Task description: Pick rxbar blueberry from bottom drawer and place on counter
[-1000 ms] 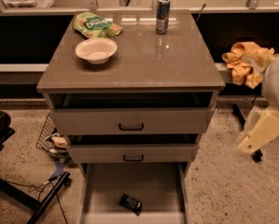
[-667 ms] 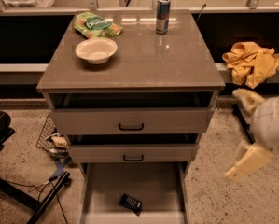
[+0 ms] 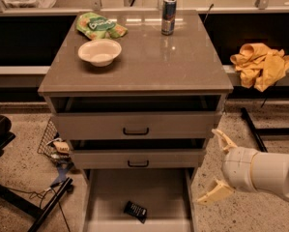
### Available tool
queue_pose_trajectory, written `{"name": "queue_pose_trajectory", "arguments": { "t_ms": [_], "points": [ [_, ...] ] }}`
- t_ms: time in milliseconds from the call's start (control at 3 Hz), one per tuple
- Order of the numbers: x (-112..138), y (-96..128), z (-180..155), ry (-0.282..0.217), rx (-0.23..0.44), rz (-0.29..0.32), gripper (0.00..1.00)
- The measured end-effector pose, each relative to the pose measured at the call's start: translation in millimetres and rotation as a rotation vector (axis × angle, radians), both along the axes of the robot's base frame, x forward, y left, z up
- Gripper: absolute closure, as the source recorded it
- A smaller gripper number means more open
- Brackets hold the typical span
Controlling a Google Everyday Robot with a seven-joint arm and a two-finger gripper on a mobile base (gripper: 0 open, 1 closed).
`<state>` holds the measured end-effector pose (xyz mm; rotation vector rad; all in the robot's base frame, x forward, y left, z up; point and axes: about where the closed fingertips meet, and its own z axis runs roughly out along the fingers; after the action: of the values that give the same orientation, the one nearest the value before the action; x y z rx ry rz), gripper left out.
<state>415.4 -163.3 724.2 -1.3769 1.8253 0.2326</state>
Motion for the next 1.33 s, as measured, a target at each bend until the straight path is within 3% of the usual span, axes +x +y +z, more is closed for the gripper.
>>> {"name": "queue_pose_trajectory", "arguments": {
  "t_ms": [333, 667, 1000, 1333],
  "points": [
    [19, 7, -55, -0.026, 0.023, -0.028, 0.0],
    [21, 22, -72, -0.015, 0.024, -0.012, 0.0],
    [22, 47, -120, -0.016, 0.063, -0.001, 0.0],
    [26, 77, -197, -0.046, 0.113, 0.024, 0.0]
  ]
}}
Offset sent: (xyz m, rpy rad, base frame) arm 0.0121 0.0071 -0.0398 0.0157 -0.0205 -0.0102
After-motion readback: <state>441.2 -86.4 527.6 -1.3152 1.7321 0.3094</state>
